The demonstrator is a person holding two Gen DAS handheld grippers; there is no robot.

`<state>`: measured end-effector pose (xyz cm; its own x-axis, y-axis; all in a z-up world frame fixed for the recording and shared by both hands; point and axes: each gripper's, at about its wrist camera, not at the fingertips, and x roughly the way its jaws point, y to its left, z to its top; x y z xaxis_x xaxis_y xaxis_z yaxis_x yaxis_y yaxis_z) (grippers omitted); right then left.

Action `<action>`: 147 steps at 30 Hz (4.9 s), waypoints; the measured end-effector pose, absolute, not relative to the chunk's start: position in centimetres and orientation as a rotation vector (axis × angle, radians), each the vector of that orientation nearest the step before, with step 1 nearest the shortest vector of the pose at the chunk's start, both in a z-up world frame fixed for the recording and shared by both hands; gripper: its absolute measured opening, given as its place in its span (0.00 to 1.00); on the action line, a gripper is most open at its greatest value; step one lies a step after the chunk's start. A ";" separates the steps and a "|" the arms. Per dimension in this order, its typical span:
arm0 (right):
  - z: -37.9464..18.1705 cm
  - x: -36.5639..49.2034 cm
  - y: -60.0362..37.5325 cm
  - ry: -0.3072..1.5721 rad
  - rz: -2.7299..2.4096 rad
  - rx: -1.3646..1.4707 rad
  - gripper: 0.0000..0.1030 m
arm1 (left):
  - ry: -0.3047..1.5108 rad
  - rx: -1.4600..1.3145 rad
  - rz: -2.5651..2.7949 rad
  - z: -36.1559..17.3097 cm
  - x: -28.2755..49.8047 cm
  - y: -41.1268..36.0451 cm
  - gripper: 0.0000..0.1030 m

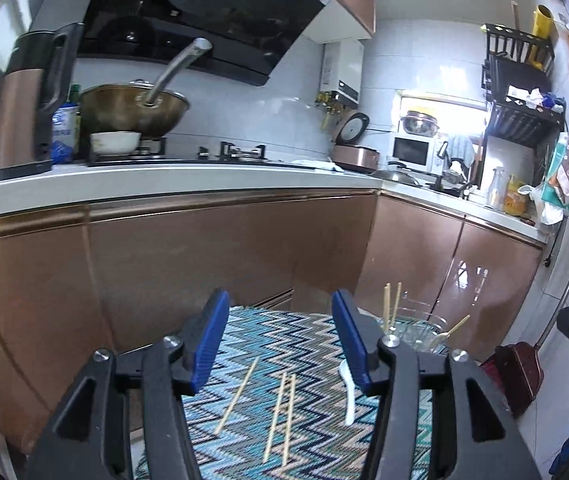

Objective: Organize utensils
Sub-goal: 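Withdraw both tools from the holder and move down over the cloth, then grasp a chopstick with the left tool while the right tool grasps the white spoon, then lift the chopstick and white spoon up toward the utensil holder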

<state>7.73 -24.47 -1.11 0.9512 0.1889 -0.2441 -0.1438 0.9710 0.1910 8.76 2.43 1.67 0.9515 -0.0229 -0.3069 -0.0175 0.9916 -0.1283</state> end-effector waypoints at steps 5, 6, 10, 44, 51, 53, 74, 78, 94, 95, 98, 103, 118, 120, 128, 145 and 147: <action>-1.7 5.8 -23.5 0.278 0.183 0.167 0.91 | 0.320 -0.143 0.031 1.4 6.2 4.5 0.50; -1.9 5.5 -23.3 0.284 0.183 0.164 0.91 | 0.321 -0.145 0.034 1.3 5.8 4.8 0.50; -2.7 4.5 -22.8 0.303 0.193 0.156 0.91 | 0.334 -0.149 0.055 0.7 4.5 5.8 0.50; -14.0 17.7 -21.7 0.633 0.279 0.194 0.53 | 0.813 -0.154 -0.050 -13.0 19.8 6.6 0.50; -18.3 24.0 -19.9 0.775 0.332 0.196 0.42 | 1.026 -0.118 -0.190 -18.0 27.4 3.3 0.49; -19.4 26.0 -19.4 0.815 0.337 0.192 0.41 | 1.070 -0.109 -0.208 -19.2 29.3 2.6 0.49; -26.6 35.6 -17.8 0.967 0.287 0.164 0.40 | 1.215 -0.030 -0.263 -24.1 36.3 0.5 0.27; -26.7 35.5 -17.1 0.987 0.297 0.111 0.19 | 1.221 0.001 -0.263 -24.2 36.5 0.0 0.20; -26.8 28.1 -17.5 1.092 0.464 0.190 0.14 | 1.260 -0.035 -0.272 -24.1 35.4 2.4 0.06; -26.6 28.0 -17.3 1.086 0.471 0.173 0.17 | 1.266 -0.040 -0.271 -24.1 35.4 2.6 0.06; -25.7 28.6 -17.5 1.048 0.454 0.143 0.34 | 1.282 -0.032 -0.273 -23.9 35.5 3.0 0.07; -25.0 31.2 -17.8 1.029 0.449 0.080 0.34 | 1.306 -0.019 -0.282 -23.9 36.3 2.8 0.08; -25.7 33.9 -14.5 1.122 0.657 -0.208 0.09 | 1.298 0.014 -0.243 -23.9 36.6 -0.3 0.06; -25.2 33.0 -14.4 1.111 0.653 -0.234 0.08 | 1.268 0.001 -0.236 -23.7 35.9 -0.4 0.05; -21.4 27.8 -15.6 0.977 0.574 -0.239 0.07 | 1.054 -0.103 -0.239 -18.3 31.1 1.1 0.04; -9.1 19.2 -21.2 0.590 0.418 -0.118 0.07 | 0.714 -0.150 -0.343 -4.7 24.4 -1.5 0.04; -7.3 19.0 -22.3 0.540 0.392 -0.101 0.07 | 0.671 -0.161 -0.370 -2.7 24.5 -2.6 0.04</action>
